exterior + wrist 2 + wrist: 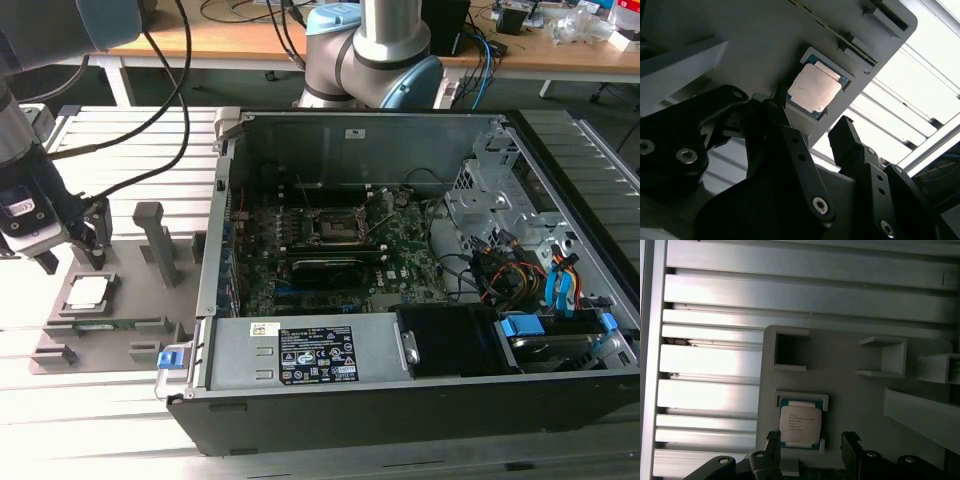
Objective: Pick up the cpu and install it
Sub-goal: 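Pick up the cpu and move it towards the insertion slot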
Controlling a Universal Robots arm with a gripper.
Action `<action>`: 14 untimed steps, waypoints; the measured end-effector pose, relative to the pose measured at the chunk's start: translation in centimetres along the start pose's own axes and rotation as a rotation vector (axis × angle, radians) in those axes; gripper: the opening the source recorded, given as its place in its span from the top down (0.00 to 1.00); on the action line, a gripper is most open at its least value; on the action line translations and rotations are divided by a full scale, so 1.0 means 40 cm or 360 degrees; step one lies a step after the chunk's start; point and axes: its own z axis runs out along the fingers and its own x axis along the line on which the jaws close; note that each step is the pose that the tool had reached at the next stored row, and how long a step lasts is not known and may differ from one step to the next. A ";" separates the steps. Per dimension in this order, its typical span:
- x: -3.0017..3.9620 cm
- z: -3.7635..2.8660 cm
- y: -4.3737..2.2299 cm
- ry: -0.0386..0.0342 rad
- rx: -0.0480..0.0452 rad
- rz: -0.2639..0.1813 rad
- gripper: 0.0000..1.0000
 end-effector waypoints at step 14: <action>0.015 0.088 -0.007 0.0001 0.0014 0.0056 0.40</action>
